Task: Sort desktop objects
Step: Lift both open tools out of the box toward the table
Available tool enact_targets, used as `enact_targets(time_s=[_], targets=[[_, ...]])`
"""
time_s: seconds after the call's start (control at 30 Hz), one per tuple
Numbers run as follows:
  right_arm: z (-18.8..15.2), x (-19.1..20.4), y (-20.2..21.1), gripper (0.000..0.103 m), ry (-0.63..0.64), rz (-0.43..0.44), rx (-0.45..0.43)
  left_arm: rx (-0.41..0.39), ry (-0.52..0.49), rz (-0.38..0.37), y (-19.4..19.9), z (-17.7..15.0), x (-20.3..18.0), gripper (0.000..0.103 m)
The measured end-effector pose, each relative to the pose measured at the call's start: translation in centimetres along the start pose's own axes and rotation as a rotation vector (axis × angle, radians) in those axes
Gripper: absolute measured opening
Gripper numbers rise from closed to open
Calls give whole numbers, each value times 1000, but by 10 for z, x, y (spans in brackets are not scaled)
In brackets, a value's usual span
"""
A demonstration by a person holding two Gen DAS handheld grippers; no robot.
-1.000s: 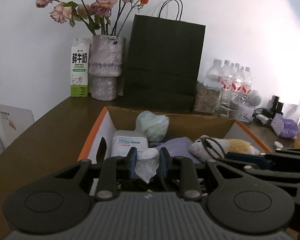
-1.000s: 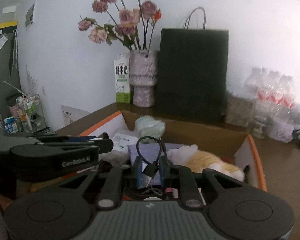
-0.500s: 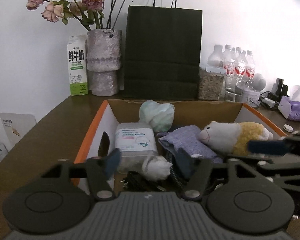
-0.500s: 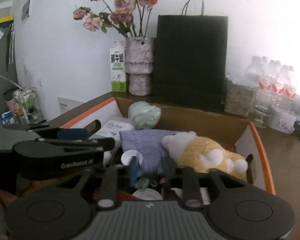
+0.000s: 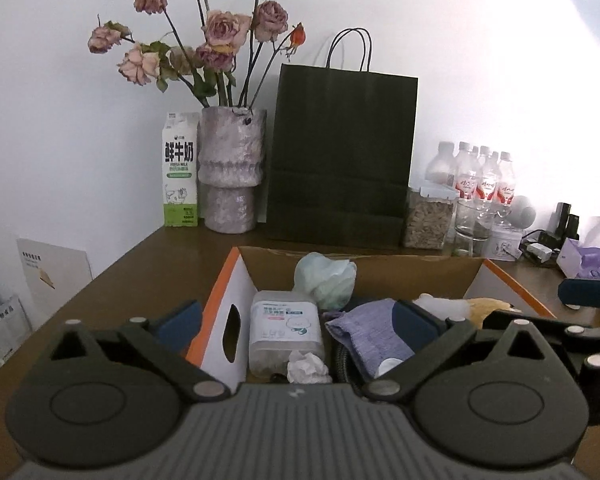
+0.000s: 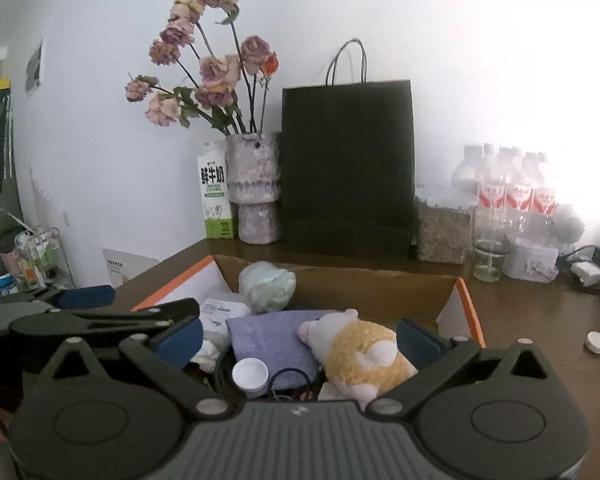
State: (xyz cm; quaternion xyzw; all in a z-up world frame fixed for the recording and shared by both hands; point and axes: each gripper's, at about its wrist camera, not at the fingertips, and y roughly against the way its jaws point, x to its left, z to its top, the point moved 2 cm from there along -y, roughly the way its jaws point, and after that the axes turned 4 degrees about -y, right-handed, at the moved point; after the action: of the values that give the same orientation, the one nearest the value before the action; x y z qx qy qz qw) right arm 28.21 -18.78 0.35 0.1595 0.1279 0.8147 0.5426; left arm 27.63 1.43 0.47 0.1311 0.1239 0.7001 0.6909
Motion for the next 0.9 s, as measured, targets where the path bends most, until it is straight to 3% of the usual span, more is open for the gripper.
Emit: enact_targets(time_s=[0.5, 0.9], targets=[[-1, 11, 57, 103, 28, -3, -40, -23, -9, 8, 55, 2, -9, 103], [-21, -11, 99, 103, 25, -58, -36, -8, -16, -19, 88, -11, -20, 103]])
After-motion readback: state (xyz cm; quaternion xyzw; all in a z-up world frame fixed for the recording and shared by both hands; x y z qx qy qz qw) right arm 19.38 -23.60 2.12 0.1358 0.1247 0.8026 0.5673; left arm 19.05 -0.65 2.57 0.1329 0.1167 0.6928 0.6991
